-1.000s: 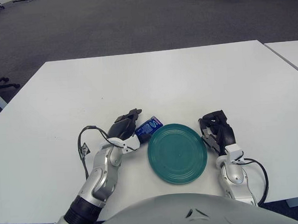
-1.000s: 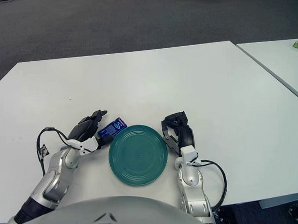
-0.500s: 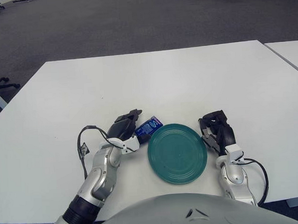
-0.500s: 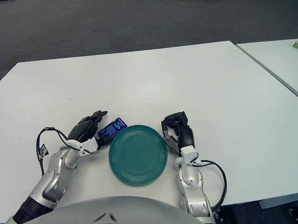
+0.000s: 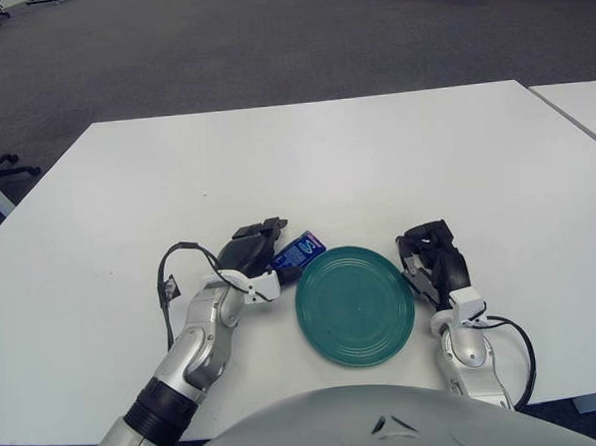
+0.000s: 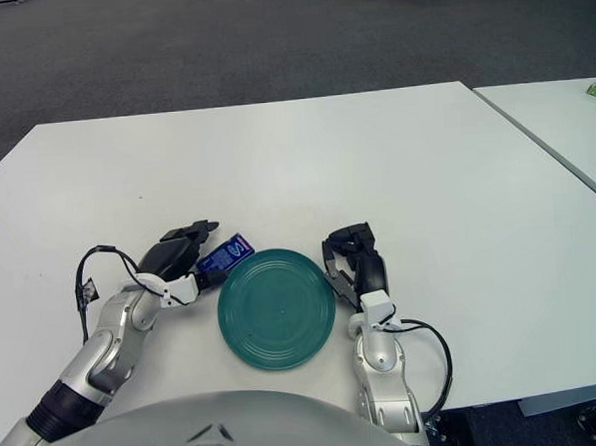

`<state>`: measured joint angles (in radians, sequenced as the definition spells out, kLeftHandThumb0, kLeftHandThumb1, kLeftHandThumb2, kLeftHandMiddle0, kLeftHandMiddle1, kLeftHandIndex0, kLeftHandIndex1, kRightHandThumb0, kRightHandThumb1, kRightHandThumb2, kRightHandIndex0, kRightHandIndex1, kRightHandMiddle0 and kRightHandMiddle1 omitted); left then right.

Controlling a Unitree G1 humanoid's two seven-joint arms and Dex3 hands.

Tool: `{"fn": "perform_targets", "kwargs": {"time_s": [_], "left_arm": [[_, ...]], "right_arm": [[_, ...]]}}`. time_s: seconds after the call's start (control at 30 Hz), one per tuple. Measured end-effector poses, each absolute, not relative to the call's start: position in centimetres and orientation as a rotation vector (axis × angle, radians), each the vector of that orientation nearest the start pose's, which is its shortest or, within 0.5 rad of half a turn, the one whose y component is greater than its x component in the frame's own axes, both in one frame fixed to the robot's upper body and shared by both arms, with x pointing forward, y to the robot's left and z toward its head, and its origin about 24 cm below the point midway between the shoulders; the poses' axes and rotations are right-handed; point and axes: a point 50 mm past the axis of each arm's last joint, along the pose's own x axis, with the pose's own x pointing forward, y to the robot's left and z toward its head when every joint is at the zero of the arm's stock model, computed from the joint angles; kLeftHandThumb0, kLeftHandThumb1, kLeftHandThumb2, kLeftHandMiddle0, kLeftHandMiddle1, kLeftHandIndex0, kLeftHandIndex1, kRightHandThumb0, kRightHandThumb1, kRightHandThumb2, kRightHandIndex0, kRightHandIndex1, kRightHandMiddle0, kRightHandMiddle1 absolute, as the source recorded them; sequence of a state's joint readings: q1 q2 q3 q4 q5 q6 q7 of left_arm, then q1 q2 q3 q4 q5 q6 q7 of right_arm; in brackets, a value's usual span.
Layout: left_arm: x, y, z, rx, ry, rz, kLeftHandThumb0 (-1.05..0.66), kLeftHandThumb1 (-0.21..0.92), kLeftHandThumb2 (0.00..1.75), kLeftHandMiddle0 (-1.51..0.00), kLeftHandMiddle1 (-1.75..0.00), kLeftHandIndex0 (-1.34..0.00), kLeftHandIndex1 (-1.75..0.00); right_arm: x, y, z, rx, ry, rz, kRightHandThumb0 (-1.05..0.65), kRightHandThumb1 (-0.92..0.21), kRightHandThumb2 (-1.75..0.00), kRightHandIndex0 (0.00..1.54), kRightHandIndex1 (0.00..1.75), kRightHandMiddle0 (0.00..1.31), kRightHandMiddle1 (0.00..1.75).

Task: Put the gum into the plate.

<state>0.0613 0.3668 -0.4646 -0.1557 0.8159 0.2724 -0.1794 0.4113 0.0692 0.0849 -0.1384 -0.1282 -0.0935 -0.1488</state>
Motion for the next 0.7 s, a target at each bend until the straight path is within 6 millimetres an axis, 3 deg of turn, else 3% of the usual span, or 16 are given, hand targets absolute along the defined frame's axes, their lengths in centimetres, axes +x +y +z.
{"fn": "perform_targets", "kwargs": {"time_s": [0.17, 0.3, 0.47, 0.7], "left_arm": [[22.06, 12.10, 2.04, 1.170, 0.127, -0.492, -1.00, 0.92, 0.25, -0.21, -0.23, 0.00, -0.69], [22.04, 11.90, 2.07, 1.172, 0.115, -0.513, -0.98, 0.92, 0.25, -0.24, -0.24, 0.00, -0.80], [22.05, 11.77, 2.12, 1.185, 0.092, -0.552, -0.95, 0.92, 0.24, -0.22, -0.42, 0.00, -1.01], [22.25, 11.76, 2.26, 1.201, 0.079, -0.614, -0.95, 0.92, 0.24, -0.15, -0.60, 0.00, -1.12]], "right_arm": [[16.82, -14.68, 0.17, -0.058, 0.155, -0.179, -0.35, -0.92, -0.52, 0.35, 0.81, 0.19, 1.75], [16.83, -14.64, 0.18, -0.055, 0.155, -0.180, -0.34, -0.92, -0.52, 0.37, 0.82, 0.19, 1.75], [16.82, -14.63, 0.18, -0.053, 0.153, -0.179, -0.35, -0.92, -0.52, 0.36, 0.82, 0.19, 1.75], [16.82, -14.59, 0.17, -0.050, 0.154, -0.179, -0.35, -0.92, -0.52, 0.37, 0.82, 0.19, 1.75]]}}
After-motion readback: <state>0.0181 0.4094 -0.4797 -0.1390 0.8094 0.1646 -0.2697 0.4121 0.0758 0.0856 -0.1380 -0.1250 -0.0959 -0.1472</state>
